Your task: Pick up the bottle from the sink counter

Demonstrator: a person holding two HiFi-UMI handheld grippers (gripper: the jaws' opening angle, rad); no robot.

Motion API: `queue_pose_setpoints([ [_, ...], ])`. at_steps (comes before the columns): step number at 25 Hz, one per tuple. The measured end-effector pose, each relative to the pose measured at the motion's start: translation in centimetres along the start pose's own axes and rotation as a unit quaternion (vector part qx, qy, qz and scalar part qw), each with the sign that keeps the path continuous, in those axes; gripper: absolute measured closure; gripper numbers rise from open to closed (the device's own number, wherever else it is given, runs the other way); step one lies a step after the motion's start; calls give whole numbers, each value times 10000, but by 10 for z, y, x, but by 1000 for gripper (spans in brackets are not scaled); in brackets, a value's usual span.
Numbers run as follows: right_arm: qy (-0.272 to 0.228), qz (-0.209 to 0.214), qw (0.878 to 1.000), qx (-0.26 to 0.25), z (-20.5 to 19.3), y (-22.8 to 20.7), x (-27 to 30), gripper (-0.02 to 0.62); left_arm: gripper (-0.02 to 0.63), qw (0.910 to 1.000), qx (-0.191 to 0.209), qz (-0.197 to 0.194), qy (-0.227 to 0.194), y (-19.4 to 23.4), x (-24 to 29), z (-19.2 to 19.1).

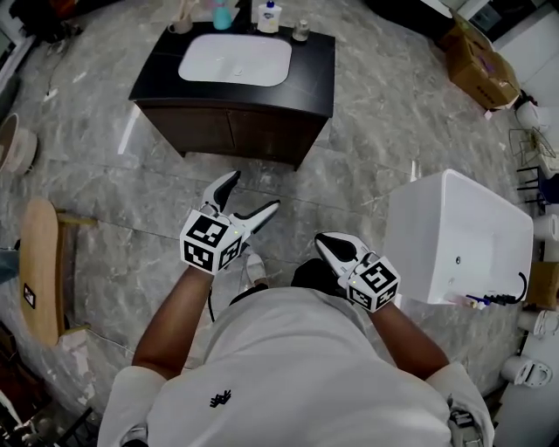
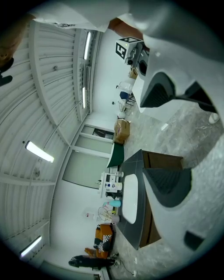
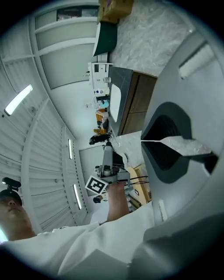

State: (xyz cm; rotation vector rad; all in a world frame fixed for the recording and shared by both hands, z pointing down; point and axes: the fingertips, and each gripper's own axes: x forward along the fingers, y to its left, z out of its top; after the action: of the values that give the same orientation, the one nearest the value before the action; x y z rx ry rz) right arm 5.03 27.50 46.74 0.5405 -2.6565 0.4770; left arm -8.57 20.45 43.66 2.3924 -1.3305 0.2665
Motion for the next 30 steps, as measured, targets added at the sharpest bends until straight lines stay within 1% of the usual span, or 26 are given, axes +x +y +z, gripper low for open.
queue_pose_setpoints([
  [4, 42, -163, 9998, 43, 10, -16, 13, 580, 183, 10000, -29, -45, 9, 21, 14, 6],
  [6, 76, -179, 9998, 53, 14, -26, 20, 581, 183, 10000, -22, -53, 18, 29, 24, 9],
  [10, 39, -89, 10000, -7, 26, -51, 39, 582, 183, 10000, 8, 43, 16, 50, 48, 20],
  [15, -30, 78, 9999, -58, 52, -96, 59, 583, 186, 9999, 42, 133, 68, 70, 84, 43],
  [21, -112, 221, 9996, -107, 86, -168, 71, 583, 187, 9995, 42, 288, 147, 96, 148, 75],
  [26, -67, 195, 9998, -32, 97, -236, 69, 583, 189, 9987, 33, 470, 172, 117, 211, 98],
  [30, -58, 161, 9999, 19, 101, -286, 67, 583, 189, 9984, 36, 516, 221, 133, 263, 115],
])
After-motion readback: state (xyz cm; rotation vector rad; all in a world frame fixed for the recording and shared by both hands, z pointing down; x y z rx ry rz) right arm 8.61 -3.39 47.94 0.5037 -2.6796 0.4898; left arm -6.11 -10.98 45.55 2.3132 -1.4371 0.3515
